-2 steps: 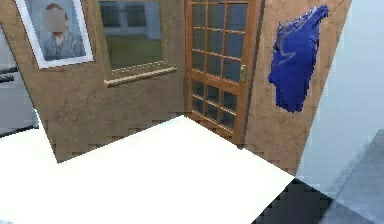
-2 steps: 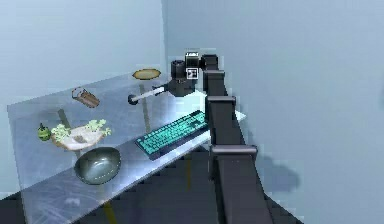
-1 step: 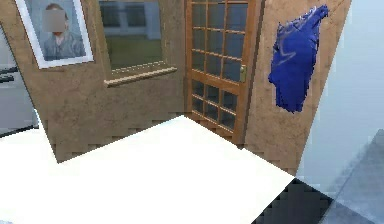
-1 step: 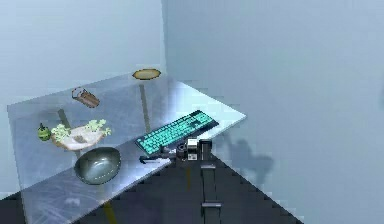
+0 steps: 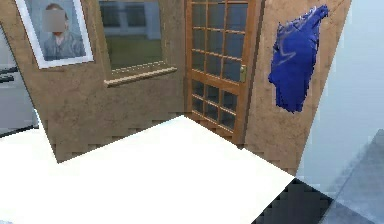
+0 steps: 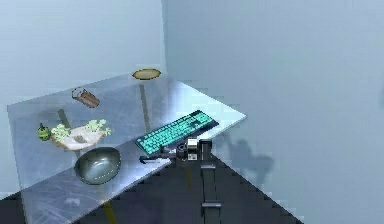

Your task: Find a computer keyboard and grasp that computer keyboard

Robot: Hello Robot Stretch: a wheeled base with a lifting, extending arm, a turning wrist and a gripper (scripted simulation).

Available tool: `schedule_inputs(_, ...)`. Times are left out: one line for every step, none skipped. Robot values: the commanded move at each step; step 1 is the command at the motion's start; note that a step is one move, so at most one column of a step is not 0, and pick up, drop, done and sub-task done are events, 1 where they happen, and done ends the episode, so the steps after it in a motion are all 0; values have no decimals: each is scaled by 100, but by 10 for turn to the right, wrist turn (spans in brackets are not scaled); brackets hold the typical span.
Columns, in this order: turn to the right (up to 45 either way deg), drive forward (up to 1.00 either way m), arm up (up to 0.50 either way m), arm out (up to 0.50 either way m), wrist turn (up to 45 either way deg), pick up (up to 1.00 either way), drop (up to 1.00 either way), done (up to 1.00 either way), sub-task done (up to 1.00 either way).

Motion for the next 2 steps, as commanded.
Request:
schedule_inputs(0, 0, 10, 0, 0, 0, 0, 0, 0)
schedule_inputs(0, 0, 0, 0, 0, 0, 0, 100, 0)
